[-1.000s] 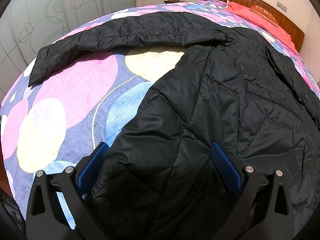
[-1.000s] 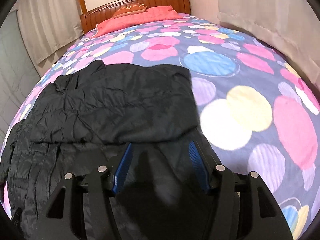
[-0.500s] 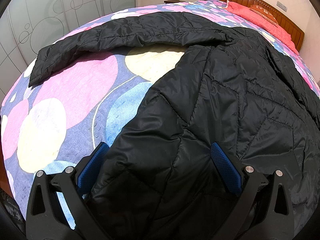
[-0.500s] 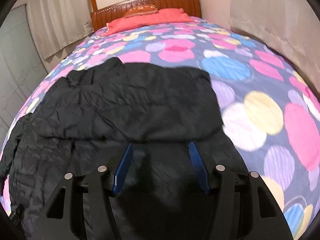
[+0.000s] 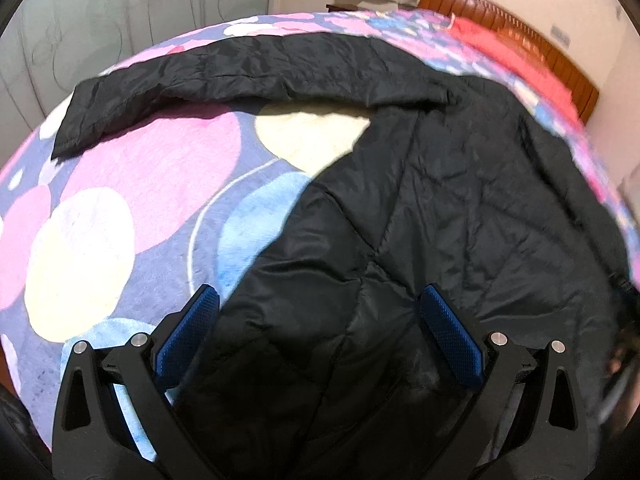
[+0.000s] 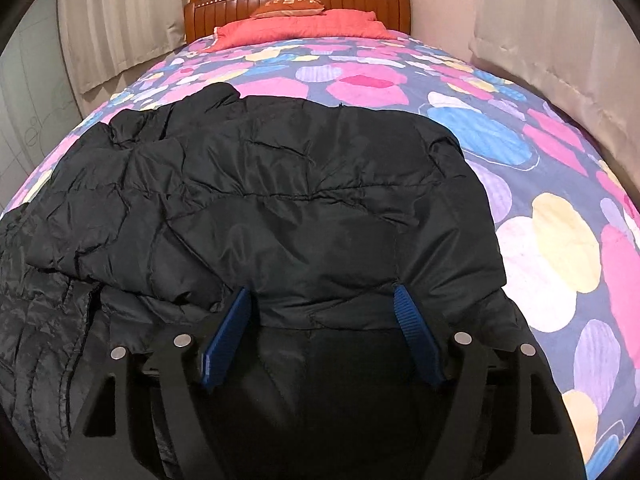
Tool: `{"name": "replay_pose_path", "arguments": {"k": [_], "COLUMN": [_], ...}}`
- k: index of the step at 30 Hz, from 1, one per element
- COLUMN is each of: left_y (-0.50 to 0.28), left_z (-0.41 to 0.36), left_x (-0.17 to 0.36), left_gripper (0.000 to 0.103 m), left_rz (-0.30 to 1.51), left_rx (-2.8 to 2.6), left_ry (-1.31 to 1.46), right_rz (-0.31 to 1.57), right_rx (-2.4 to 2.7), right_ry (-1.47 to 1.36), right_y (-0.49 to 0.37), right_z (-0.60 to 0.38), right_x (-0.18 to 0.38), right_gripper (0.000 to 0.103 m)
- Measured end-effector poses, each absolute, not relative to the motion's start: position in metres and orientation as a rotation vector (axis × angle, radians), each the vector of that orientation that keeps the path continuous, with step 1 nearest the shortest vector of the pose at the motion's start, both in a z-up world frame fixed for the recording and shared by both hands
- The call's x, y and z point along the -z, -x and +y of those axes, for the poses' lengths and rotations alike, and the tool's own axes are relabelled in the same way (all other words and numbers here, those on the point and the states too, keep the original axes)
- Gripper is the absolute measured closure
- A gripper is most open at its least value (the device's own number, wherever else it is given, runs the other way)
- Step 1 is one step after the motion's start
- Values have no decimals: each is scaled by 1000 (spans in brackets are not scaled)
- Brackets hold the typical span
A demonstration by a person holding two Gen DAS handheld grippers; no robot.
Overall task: Fold large clothes
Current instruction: 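Grasp the other sleeve with the left tool and fold it across the back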
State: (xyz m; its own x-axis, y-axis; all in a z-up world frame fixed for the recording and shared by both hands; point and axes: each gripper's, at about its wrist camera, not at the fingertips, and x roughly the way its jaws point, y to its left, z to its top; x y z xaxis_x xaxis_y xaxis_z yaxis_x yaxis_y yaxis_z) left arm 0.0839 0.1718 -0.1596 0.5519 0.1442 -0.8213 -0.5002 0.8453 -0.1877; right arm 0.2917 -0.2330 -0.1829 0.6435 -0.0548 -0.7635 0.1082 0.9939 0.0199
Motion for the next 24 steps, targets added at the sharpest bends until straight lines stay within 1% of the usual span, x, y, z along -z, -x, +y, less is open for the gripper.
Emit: {"name": "replay_pose_path", "arguments": {"k": [6, 11, 15, 18, 21, 24], "left_y": [-62, -55, -58, -50, -47, -52], "left_z": [231, 314, 358, 396, 416, 424], "left_x": [146, 156, 159, 167, 170, 169], "left_gripper": [2, 2, 2, 2, 2, 2], "left_rz": [802, 686, 596, 483, 438, 452], "left_rx": [-449, -490, -512, -497, -532, -556], "left_ry": [547, 785, 822, 955, 999, 982], "right_rz": [864, 861, 858, 856, 857, 856], "right_rx": [91, 90, 90, 93, 91, 90], "right_ry": [-58, -55, -54, -49, -50, -52], "right_y": [-291, -290, -290, -290, -290, -290], "right_z": [-233, -234, -234, -233, -234, -235], "right_x": [184, 184, 184, 184, 184, 184], "right_gripper": [27, 27, 27, 26, 26, 26]}}
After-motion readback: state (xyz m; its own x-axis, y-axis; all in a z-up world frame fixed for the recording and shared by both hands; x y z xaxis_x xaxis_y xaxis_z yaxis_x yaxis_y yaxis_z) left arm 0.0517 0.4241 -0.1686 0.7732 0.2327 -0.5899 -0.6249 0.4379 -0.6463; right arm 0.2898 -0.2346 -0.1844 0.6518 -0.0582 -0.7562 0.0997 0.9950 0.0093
